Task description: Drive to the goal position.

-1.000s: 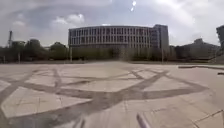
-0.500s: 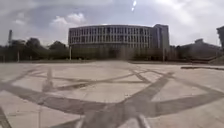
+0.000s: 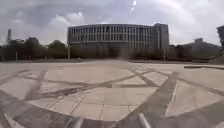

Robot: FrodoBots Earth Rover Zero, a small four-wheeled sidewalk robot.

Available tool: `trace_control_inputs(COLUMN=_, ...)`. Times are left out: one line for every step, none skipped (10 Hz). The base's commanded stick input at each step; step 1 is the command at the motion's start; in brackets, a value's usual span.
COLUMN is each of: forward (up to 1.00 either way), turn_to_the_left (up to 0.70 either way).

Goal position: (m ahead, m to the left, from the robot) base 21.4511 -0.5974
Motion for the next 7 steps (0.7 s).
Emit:
trace_control_inputs(forward=1.00, turn_to_the_left=0.00)
trace_control_inputs(forward=1.00, turn_to_the_left=0.00)
trace_control_inputs(forward=1.00, turn_to_the_left=0.00)
trace_control_inputs(forward=1.00, turn_to_the_left=0.05)
trace_control_inputs(forward=1.00, turn_to_the_left=0.27)
trace_control_inputs(forward=1.00, turn_to_the_left=0.25)
trace_control_inputs(forward=1.00, turn_to_the_left=0.04)
